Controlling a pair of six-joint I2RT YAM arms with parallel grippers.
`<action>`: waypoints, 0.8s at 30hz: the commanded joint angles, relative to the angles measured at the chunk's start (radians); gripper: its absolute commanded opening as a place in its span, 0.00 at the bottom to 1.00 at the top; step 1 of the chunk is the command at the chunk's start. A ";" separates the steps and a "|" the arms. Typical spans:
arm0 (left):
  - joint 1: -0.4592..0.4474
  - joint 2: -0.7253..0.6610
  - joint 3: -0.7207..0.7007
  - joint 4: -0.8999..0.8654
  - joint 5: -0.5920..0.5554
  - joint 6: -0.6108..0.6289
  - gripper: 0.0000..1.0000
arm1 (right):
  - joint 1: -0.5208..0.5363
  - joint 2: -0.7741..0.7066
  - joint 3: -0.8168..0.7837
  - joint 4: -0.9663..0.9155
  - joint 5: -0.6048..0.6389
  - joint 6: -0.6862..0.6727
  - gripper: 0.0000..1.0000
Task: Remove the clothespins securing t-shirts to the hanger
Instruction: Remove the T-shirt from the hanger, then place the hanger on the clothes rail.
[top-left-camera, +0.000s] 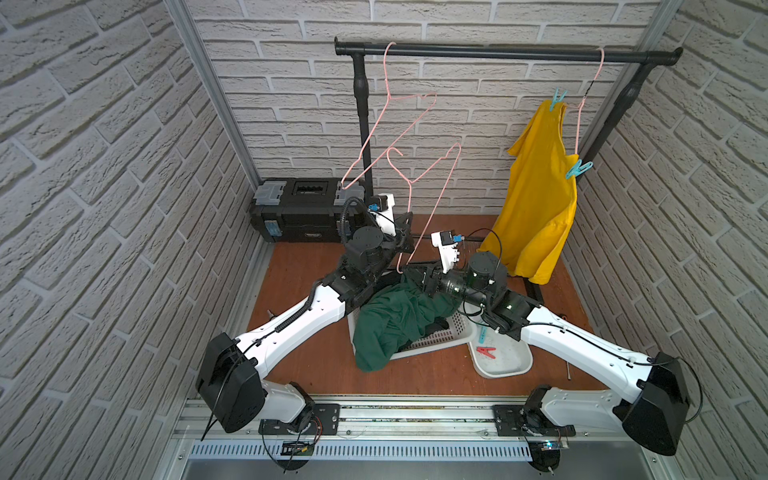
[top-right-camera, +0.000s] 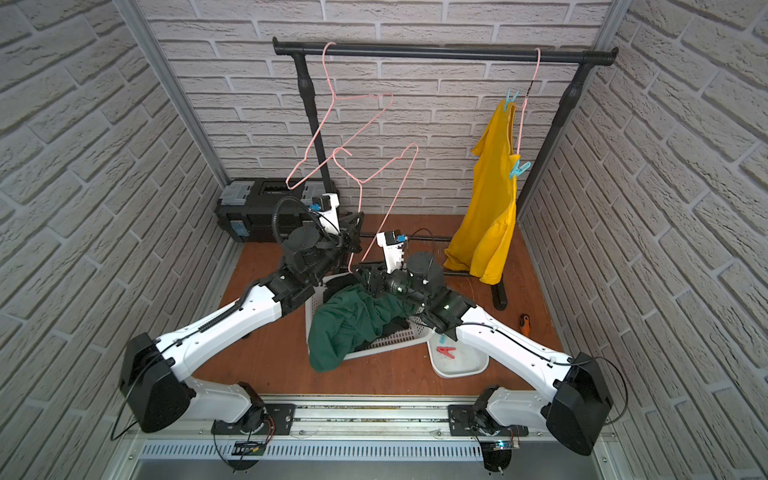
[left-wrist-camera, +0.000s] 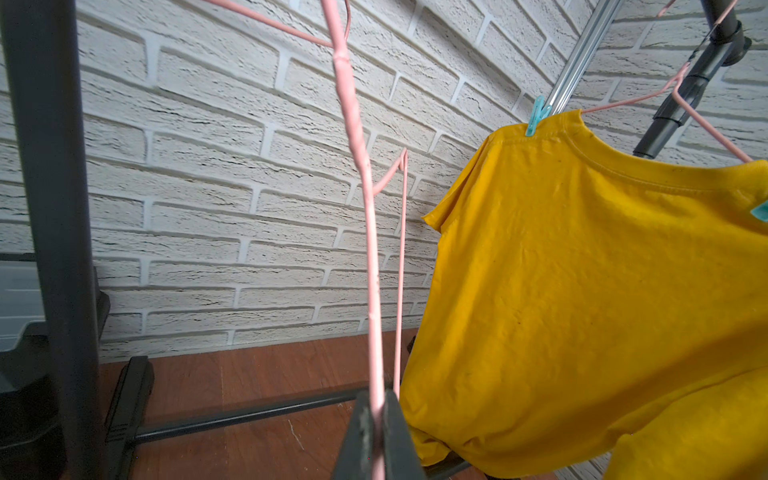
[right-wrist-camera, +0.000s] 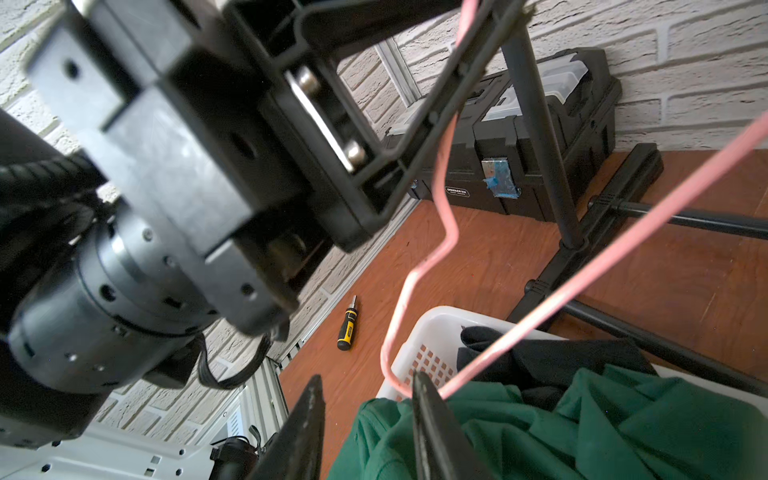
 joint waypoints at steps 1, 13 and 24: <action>-0.010 -0.016 -0.011 0.078 -0.003 -0.015 0.00 | -0.004 0.022 0.030 0.076 -0.002 0.024 0.35; -0.016 -0.020 -0.008 0.091 -0.014 -0.017 0.00 | -0.003 0.097 0.057 0.104 -0.016 0.047 0.29; -0.025 -0.024 -0.010 0.106 -0.029 -0.016 0.00 | -0.003 0.133 0.058 0.133 -0.027 0.061 0.04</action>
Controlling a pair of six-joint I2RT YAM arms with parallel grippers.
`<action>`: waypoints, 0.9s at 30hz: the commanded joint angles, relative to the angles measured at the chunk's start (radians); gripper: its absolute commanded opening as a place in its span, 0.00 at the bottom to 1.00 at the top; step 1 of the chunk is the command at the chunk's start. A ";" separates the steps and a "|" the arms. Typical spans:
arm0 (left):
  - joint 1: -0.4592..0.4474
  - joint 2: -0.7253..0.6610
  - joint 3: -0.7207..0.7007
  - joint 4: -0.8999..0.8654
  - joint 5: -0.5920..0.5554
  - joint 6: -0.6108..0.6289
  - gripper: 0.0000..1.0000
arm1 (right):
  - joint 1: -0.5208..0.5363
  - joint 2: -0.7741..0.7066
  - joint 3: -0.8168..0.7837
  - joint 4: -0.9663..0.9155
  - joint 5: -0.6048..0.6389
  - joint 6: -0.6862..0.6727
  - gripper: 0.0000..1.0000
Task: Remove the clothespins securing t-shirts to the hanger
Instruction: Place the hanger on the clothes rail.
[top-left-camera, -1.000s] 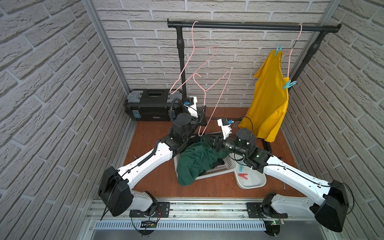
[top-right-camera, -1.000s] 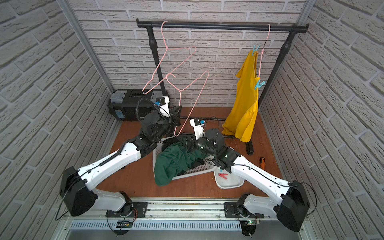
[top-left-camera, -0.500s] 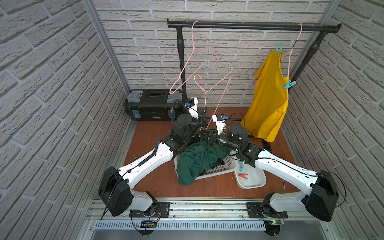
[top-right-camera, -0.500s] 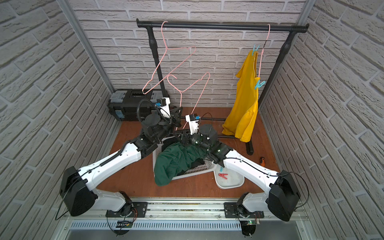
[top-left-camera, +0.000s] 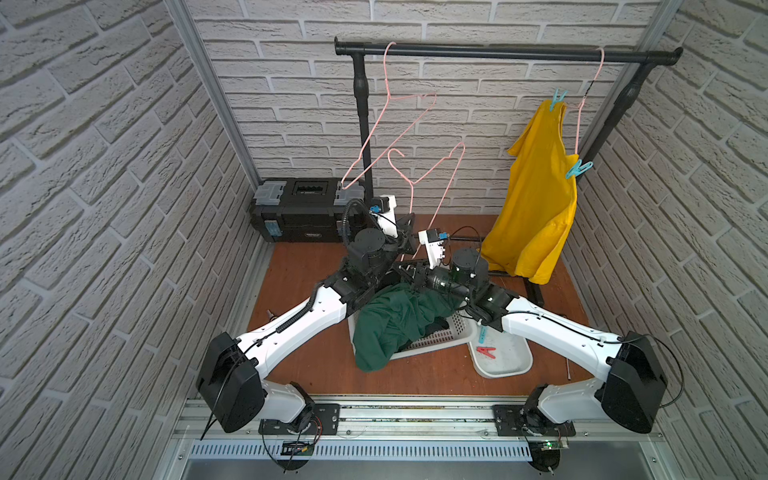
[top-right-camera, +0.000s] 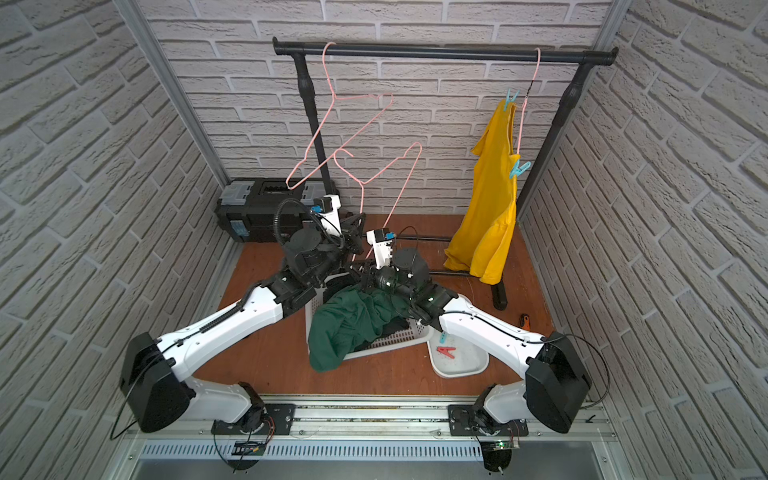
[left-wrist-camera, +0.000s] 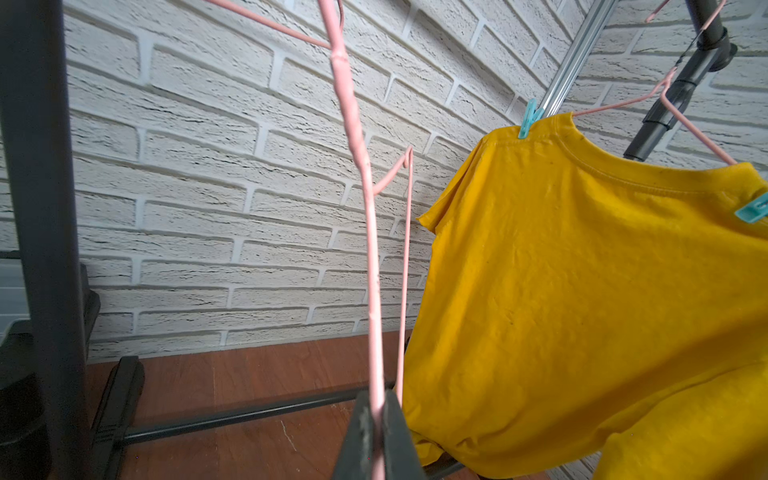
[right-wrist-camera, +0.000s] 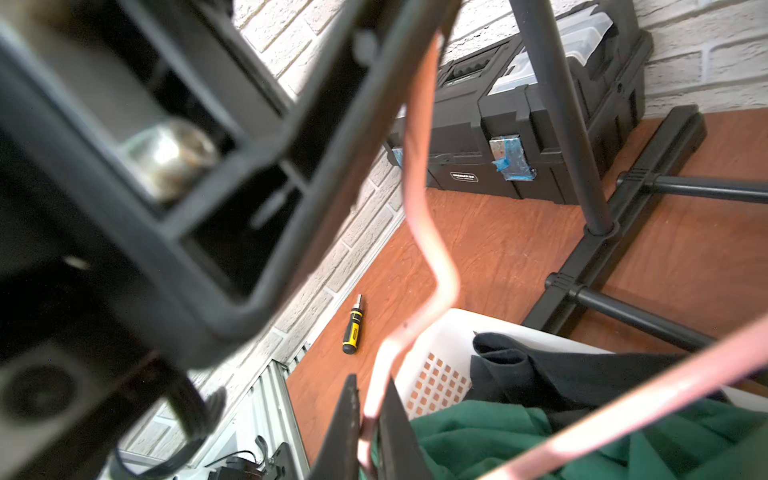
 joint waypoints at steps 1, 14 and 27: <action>-0.007 -0.027 -0.006 0.084 -0.011 -0.001 0.00 | -0.003 -0.001 0.024 0.059 -0.002 0.000 0.03; 0.006 -0.119 -0.056 0.002 0.000 0.070 0.74 | -0.069 -0.061 0.016 0.050 -0.018 0.011 0.02; 0.020 -0.222 -0.144 -0.230 -0.003 0.147 0.98 | -0.185 -0.053 0.177 0.031 -0.132 0.007 0.03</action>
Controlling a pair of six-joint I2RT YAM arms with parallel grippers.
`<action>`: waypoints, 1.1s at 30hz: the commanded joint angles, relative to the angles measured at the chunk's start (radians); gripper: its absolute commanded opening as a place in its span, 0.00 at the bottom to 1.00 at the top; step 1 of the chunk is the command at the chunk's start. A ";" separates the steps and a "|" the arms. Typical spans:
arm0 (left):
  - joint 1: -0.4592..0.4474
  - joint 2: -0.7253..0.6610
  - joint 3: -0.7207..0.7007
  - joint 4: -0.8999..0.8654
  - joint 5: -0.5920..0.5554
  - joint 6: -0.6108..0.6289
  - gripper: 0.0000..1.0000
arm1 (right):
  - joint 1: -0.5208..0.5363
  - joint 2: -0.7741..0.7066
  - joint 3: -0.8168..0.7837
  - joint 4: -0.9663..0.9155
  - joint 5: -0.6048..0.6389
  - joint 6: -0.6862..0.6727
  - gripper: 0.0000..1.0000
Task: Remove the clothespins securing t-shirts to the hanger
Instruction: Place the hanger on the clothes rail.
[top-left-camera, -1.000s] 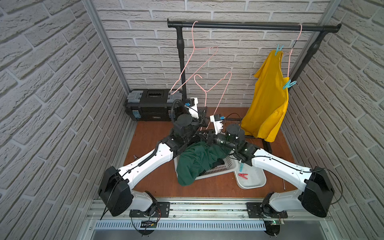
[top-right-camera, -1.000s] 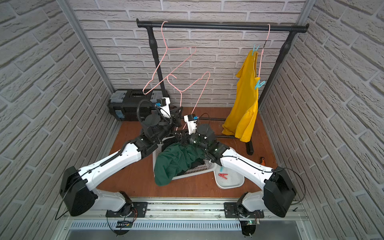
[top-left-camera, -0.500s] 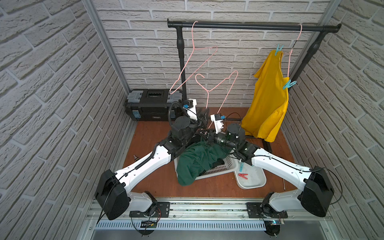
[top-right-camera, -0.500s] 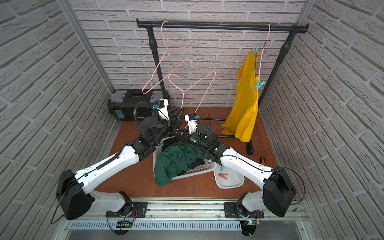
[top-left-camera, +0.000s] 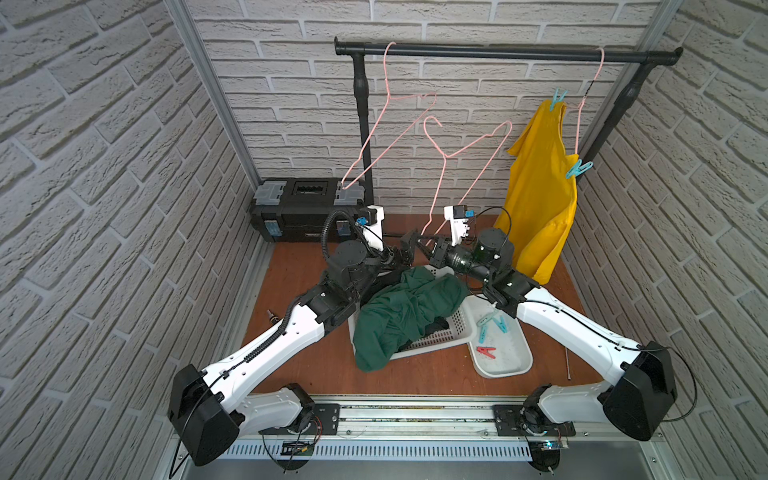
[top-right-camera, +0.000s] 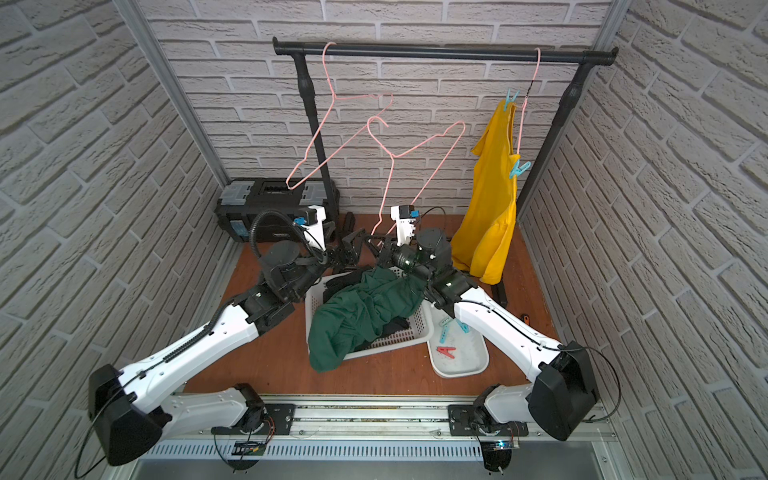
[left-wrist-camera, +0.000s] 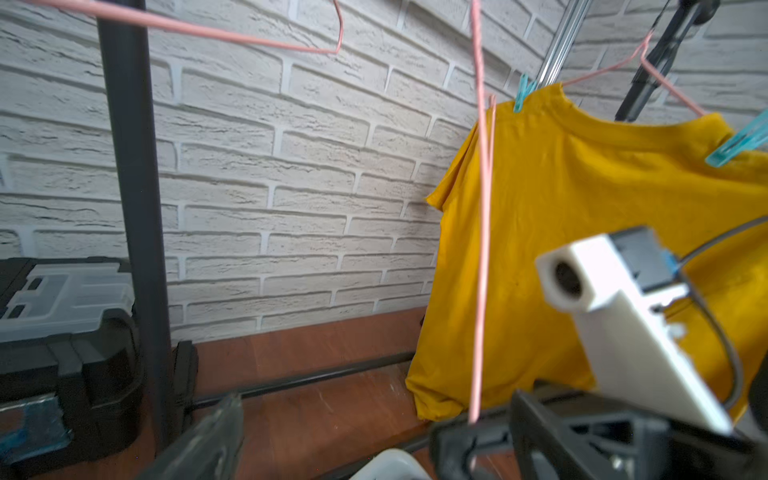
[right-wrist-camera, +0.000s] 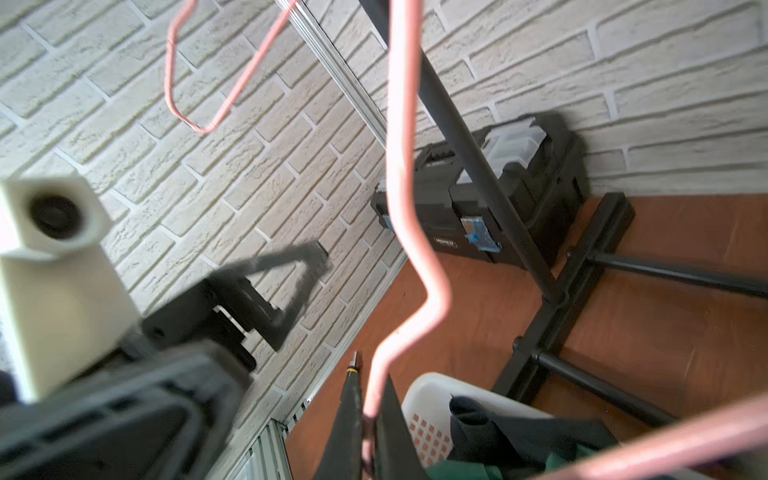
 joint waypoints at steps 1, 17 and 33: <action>0.007 -0.027 -0.042 -0.076 -0.005 0.034 0.98 | -0.019 -0.002 0.082 0.059 -0.070 -0.019 0.03; 0.004 -0.105 -0.211 -0.136 0.016 -0.009 0.98 | -0.068 0.229 0.461 0.065 -0.167 0.004 0.02; -0.020 -0.094 -0.215 -0.154 0.045 -0.005 0.98 | -0.083 0.360 0.664 -0.007 -0.146 -0.022 0.03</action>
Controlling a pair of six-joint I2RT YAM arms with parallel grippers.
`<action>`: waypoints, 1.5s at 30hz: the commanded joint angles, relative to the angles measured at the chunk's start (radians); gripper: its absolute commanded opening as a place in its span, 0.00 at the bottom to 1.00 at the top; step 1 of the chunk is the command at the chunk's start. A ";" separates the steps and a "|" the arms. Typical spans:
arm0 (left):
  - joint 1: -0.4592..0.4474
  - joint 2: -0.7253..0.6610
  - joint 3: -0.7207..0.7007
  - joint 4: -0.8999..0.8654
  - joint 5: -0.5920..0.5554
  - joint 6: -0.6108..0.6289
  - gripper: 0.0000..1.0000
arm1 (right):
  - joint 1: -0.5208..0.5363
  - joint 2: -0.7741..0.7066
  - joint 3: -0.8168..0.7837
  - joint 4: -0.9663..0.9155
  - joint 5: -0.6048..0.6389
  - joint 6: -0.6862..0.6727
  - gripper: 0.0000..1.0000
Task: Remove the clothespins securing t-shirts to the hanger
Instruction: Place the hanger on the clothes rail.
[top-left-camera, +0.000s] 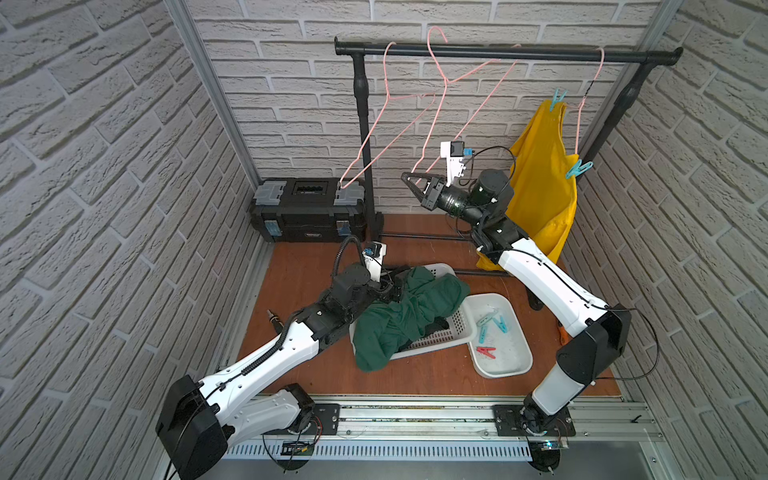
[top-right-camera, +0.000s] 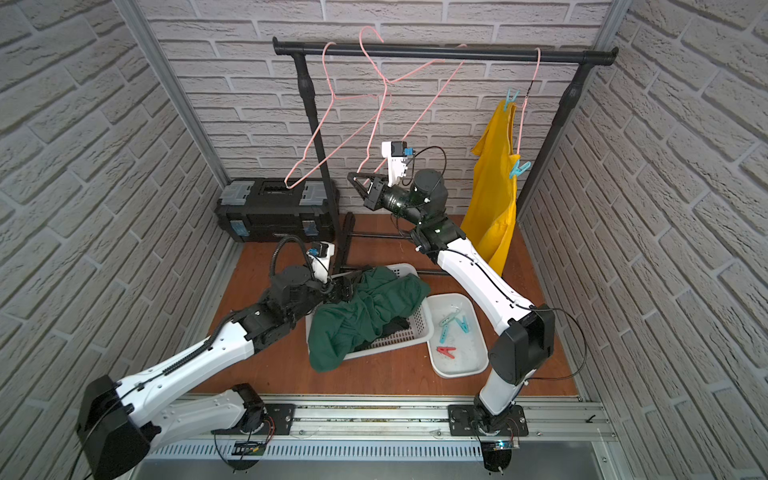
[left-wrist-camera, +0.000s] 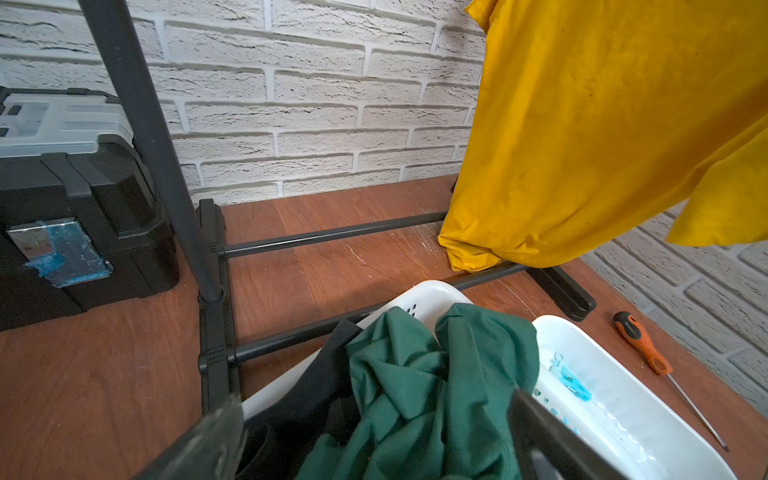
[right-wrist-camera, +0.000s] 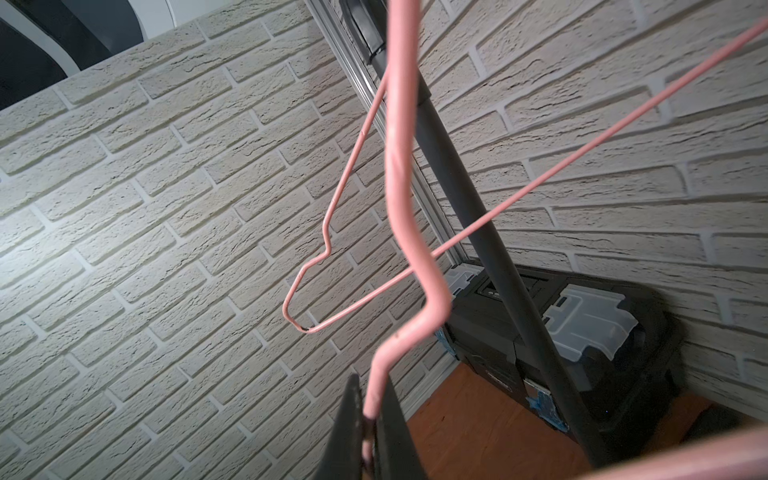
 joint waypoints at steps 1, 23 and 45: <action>-0.007 0.001 0.001 0.025 0.006 -0.004 0.98 | -0.012 0.018 0.061 0.010 0.005 -0.013 0.03; -0.016 -0.001 -0.001 0.024 -0.008 -0.010 0.98 | -0.036 0.011 0.009 -0.001 0.020 0.029 0.25; -0.022 -0.001 0.070 -0.044 -0.045 -0.016 0.98 | -0.035 -0.404 -0.432 -0.178 0.113 -0.159 0.60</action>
